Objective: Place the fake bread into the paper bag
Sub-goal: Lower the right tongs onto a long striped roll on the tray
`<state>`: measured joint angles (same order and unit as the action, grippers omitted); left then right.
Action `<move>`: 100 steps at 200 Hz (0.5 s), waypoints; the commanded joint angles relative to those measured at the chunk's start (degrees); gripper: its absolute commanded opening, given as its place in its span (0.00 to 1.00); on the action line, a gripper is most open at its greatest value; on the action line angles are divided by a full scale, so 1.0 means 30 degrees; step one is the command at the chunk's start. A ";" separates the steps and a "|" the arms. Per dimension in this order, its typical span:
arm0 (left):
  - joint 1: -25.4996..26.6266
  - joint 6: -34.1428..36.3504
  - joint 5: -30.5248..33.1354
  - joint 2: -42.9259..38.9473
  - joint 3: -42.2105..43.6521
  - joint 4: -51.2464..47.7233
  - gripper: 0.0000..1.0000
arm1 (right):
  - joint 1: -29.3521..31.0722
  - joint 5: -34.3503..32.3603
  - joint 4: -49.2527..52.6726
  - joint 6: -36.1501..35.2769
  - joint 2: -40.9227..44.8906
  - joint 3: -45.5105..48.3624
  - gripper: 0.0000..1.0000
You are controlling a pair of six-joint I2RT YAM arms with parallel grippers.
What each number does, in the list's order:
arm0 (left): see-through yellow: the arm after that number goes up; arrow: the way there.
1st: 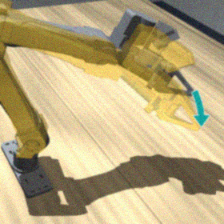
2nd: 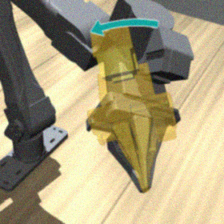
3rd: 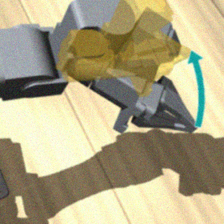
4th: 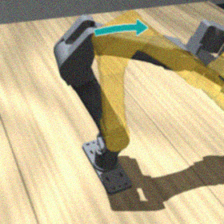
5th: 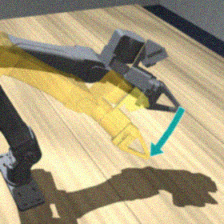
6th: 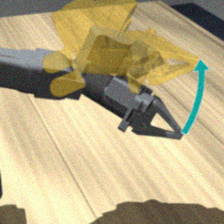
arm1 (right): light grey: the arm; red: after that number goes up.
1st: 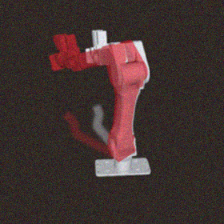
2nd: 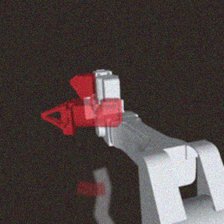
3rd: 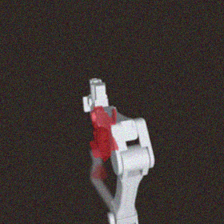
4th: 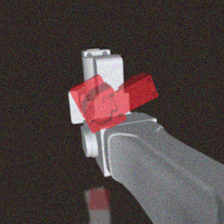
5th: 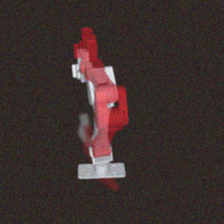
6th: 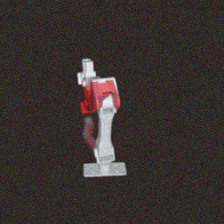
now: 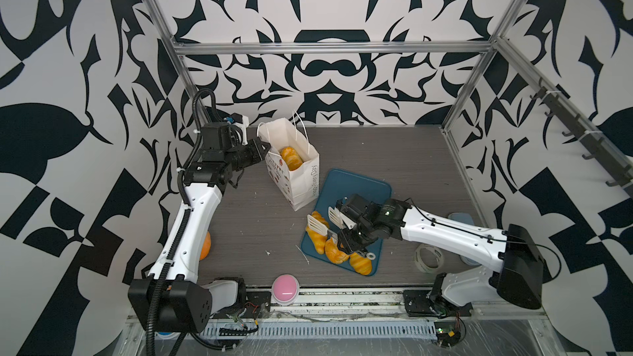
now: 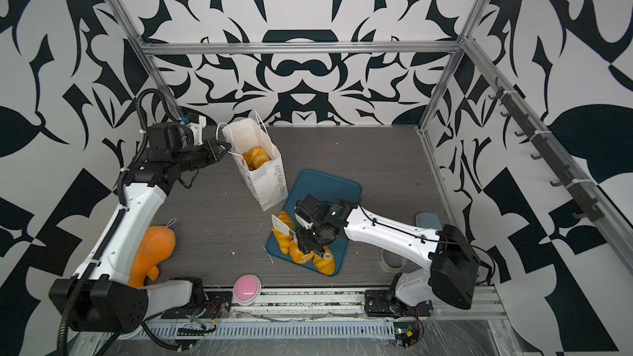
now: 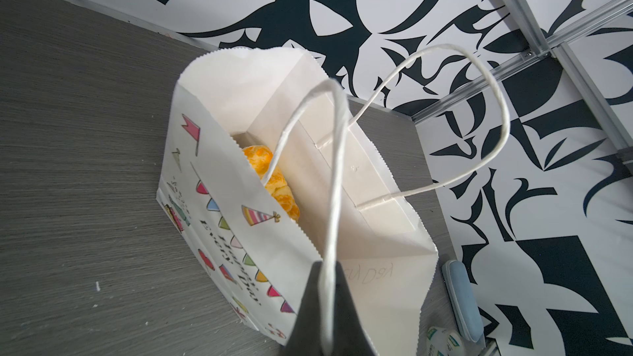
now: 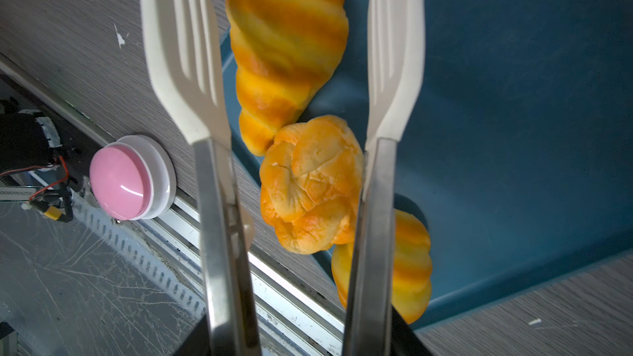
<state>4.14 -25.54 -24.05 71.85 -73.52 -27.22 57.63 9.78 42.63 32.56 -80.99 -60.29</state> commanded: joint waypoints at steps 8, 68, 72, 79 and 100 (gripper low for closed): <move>-0.0033 -0.0043 -0.0269 0.0130 0.0307 0.0033 0.00 | 0.0328 0.0255 -0.0373 -0.0188 -0.0073 -0.0143 0.55; -0.0033 -0.0012 -0.0214 0.0097 0.0301 0.0001 0.00 | 0.0706 -0.0031 -0.0266 -0.0159 -0.0507 -0.0115 0.55; -0.0033 -0.0012 -0.0215 0.0101 0.0306 0.0006 0.00 | 0.0735 -0.0079 -0.0225 -0.0159 -0.0555 -0.0117 0.55; -0.0033 -0.0012 -0.0215 0.0101 0.0306 0.0012 0.00 | 0.0761 -0.0123 -0.0196 -0.0173 -0.0632 -0.0117 0.55; -0.0033 -0.0012 -0.0205 0.0101 0.0306 0.0010 0.00 | 0.0918 -0.0316 -0.0121 -0.0174 -0.0891 -0.0220 0.55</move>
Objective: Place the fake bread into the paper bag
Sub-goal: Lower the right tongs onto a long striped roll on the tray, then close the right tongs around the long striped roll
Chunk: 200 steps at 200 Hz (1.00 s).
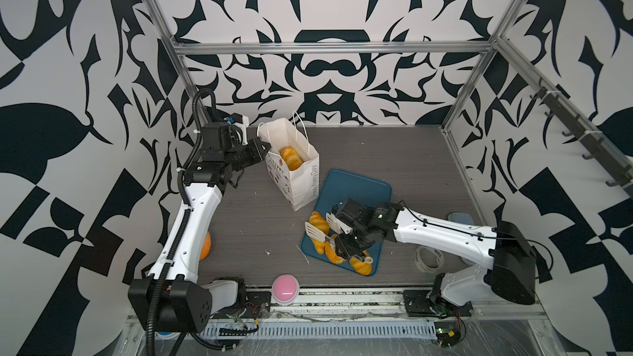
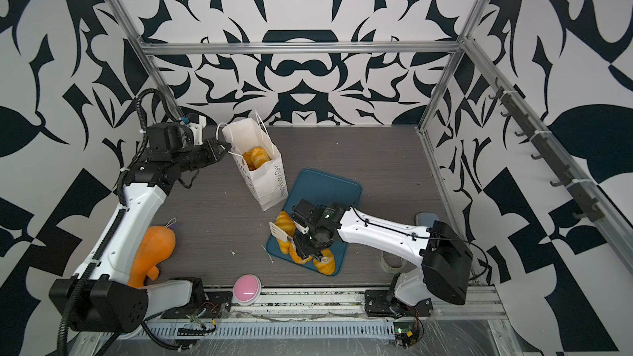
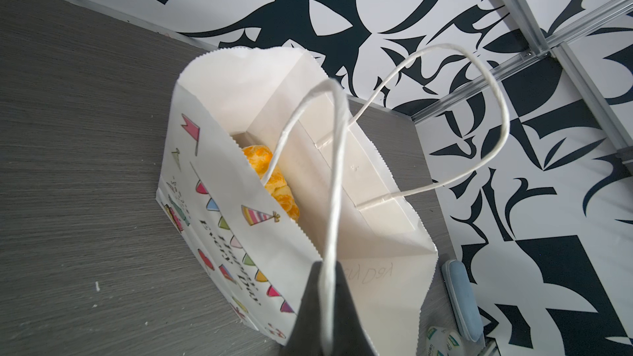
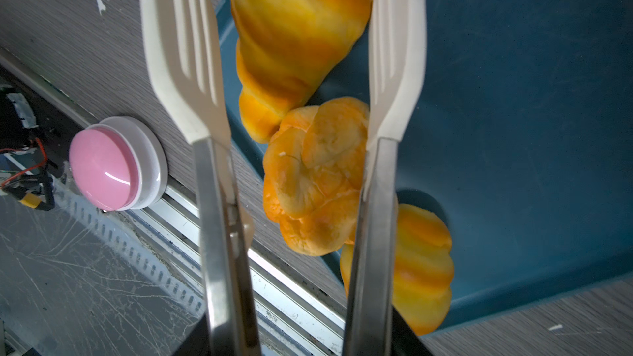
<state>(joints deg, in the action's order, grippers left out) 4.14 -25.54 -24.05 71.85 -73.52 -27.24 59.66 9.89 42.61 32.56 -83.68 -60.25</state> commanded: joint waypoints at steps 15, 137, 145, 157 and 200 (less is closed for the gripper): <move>-0.0033 0.0016 -0.0171 0.0101 0.0306 0.0021 0.00 | 0.0320 -0.0542 0.0021 -0.0187 -0.0226 -0.0361 0.55; -0.0033 0.0023 -0.0153 0.0064 0.0306 0.0005 0.00 | 0.0444 -0.2073 0.0752 -0.0409 -0.0083 -0.1039 0.41; -0.0033 0.0037 -0.0156 0.0072 0.0306 -0.0001 0.00 | 0.0446 -0.2258 0.0653 -0.0342 0.0131 -0.0999 0.41; -0.0033 0.0017 -0.0181 0.0098 0.0299 0.0026 0.00 | 0.0446 -0.2563 0.0147 -0.0110 0.0678 -0.0844 0.40; -0.0033 -0.0012 -0.0242 0.0129 0.0306 0.0050 0.00 | 0.0300 -0.3237 -0.0803 0.0119 0.1987 -0.0778 0.40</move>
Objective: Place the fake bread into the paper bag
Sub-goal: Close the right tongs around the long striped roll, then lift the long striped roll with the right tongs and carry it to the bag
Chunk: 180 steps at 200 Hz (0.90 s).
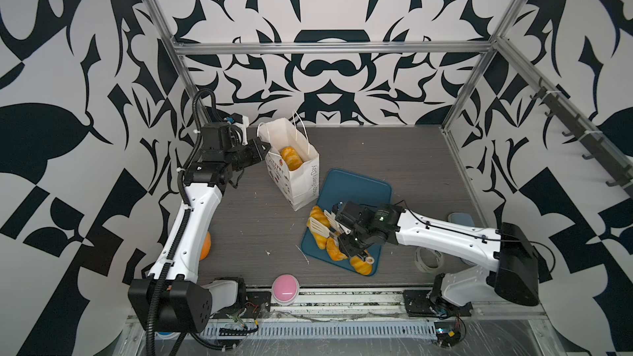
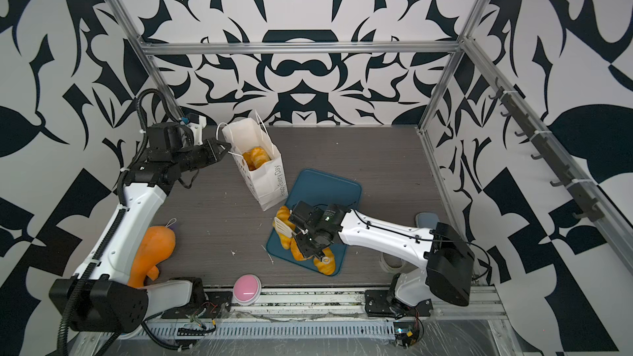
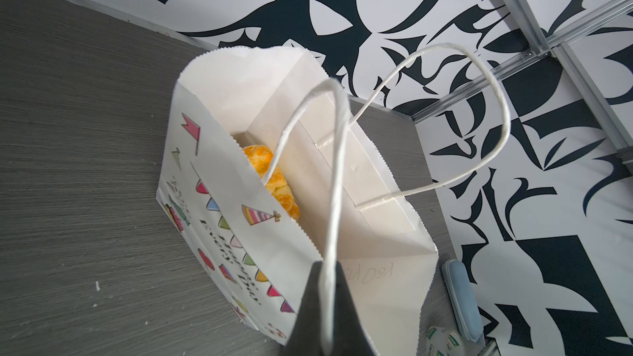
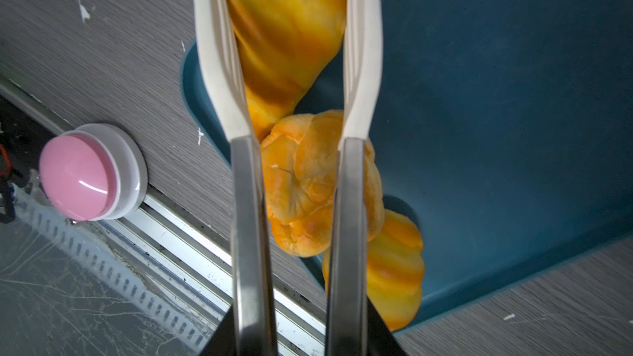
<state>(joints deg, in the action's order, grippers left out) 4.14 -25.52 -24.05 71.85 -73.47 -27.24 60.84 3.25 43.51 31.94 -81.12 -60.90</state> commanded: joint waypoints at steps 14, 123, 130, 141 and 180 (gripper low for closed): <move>-0.0033 -0.0034 -0.0229 0.0101 0.0291 0.0038 0.00 | -0.0253 -0.1144 -0.1483 0.0506 0.1534 -0.0391 0.40; -0.0033 -0.0049 -0.0308 0.0086 0.0291 0.0075 0.00 | -0.4272 -0.0437 -0.1729 0.0885 0.5686 0.0823 0.40; -0.0033 -0.0049 -0.0298 0.0101 0.0291 0.0080 0.00 | -0.4523 -0.0330 -0.1721 0.0797 0.5860 0.0768 0.40; -0.0033 -0.0049 -0.0304 0.0101 0.0291 0.0065 0.00 | -0.4848 -0.0179 -0.1729 0.0641 0.6075 0.0625 0.40; -0.0033 -0.0063 -0.0266 0.0072 0.0292 0.0050 0.00 | -0.5394 0.0153 -0.2082 0.0087 0.6627 0.0065 0.40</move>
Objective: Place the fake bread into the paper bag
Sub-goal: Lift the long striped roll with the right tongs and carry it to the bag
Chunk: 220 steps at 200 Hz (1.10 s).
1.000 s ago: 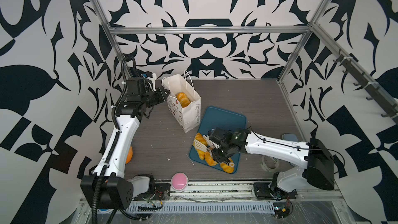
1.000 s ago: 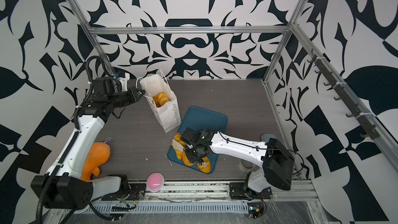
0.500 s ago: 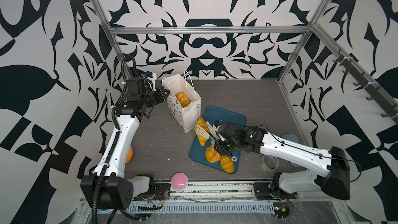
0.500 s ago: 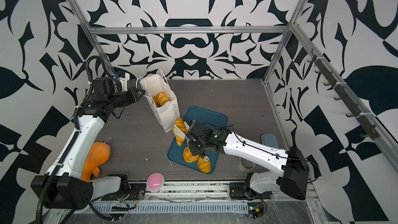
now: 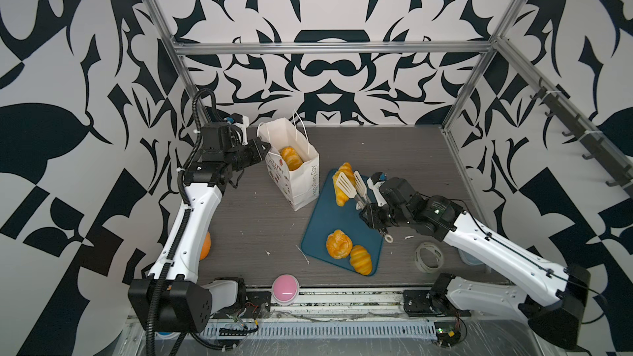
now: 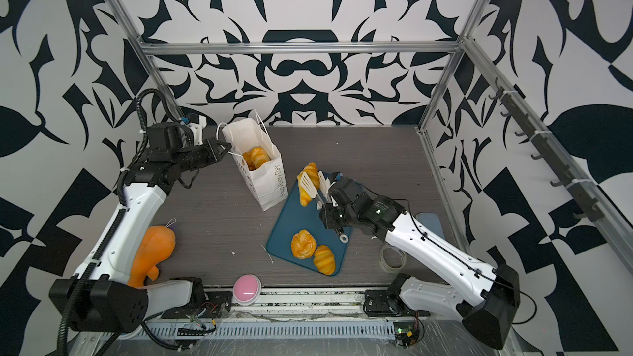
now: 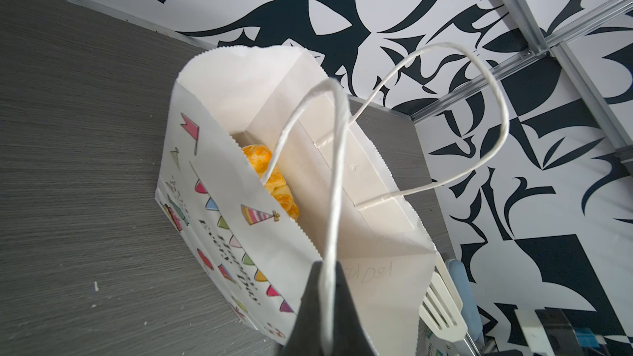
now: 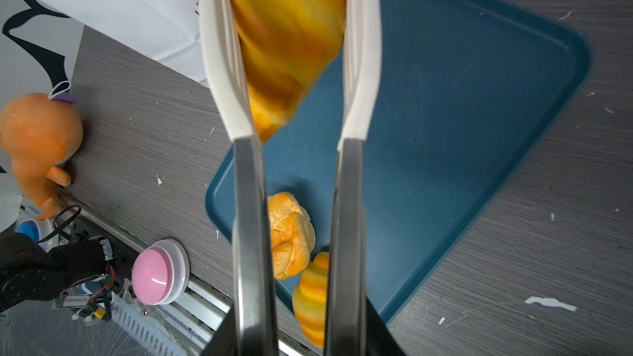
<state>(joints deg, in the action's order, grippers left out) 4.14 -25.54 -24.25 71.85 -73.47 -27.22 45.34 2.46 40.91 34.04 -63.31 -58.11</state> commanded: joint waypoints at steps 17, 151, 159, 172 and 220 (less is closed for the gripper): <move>-0.0033 -0.0041 -0.0207 0.0101 0.0291 0.0036 0.00 | -0.0376 0.0737 -0.1594 -0.0793 0.0930 -0.1072 0.40; -0.0033 -0.0042 -0.0217 0.0160 0.0262 0.0044 0.00 | -0.0674 0.4198 -0.5477 -0.1825 0.1864 -0.2193 0.40; -0.0033 -0.0044 -0.0222 0.0159 0.0252 0.0029 0.00 | -0.0671 0.4478 -0.5698 -0.1870 0.1813 -0.2301 0.40; -0.0033 -0.0026 -0.0222 0.0160 0.0262 0.0046 0.00 | -0.0671 0.4893 -0.6051 -0.1913 0.1634 -0.2518 0.40; -0.0033 -0.0042 -0.0264 0.0159 0.0233 0.0034 0.00 | -0.0664 0.6183 -0.6882 -0.2300 -0.0048 -0.3881 0.40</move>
<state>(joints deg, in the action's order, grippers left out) 4.14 -25.54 -24.32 71.85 -73.47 -27.22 43.48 17.47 27.94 29.08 -61.91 -65.49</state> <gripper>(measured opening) 0.049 0.407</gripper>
